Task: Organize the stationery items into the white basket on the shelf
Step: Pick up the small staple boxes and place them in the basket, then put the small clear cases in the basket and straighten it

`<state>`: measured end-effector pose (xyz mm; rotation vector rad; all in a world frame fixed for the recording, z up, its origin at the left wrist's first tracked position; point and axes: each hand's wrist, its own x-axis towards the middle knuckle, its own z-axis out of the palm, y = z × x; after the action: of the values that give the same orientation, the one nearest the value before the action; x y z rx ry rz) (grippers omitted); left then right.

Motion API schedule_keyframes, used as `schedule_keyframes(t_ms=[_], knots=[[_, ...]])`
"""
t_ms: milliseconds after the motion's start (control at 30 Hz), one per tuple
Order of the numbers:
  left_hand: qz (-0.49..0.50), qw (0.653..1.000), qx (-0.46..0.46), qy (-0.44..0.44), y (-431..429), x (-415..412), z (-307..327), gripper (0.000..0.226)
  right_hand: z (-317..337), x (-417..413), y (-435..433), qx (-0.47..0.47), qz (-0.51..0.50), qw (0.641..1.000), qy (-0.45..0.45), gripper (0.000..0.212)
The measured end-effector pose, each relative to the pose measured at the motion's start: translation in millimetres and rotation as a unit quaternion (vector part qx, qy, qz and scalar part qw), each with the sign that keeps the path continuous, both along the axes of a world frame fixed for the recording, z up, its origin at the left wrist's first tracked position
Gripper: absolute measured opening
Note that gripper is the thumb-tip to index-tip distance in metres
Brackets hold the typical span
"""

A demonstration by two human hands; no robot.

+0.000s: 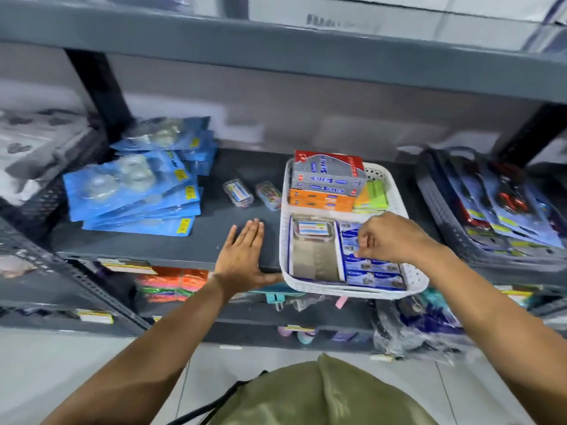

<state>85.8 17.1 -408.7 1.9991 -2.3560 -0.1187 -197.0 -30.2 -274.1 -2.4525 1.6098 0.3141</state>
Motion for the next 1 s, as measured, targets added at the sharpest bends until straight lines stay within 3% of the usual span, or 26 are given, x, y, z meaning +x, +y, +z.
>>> schedule_keyframes(t_ms=[133, 333, 667, 833, 1000], knots=[[0.016, 1.0, 0.005, -0.006, -1.3, 30.1, -1.0, 0.135, 14.4, 45.1, -18.8, -0.038, -0.001, 0.994, -0.104, 0.017], [0.048, 0.999, 0.0, 0.002, -5.4, 52.8, 3.1, 0.131, 13.3, 138.7, -50.4, -0.076, 0.032, 0.984, -0.16, 0.015], [0.059, 0.998, -0.005, 0.0, -10.3, 53.4, -4.7, 0.131, -48.6, 226.6, -83.0, -0.063, 0.075, 0.989, -0.107, 0.053], [0.061, 0.998, -0.007, -0.002, -11.4, 53.1, -6.2, 0.13, -63.5, 236.2, -86.2, -0.099, 0.115, 0.987, -0.045, 0.047], [0.059, 0.998, -0.005, -0.008, -10.7, 53.2, -4.9, 0.13, -67.2, 243.6, -86.1, -0.116, 0.101, 0.986, -0.059, 0.036]])
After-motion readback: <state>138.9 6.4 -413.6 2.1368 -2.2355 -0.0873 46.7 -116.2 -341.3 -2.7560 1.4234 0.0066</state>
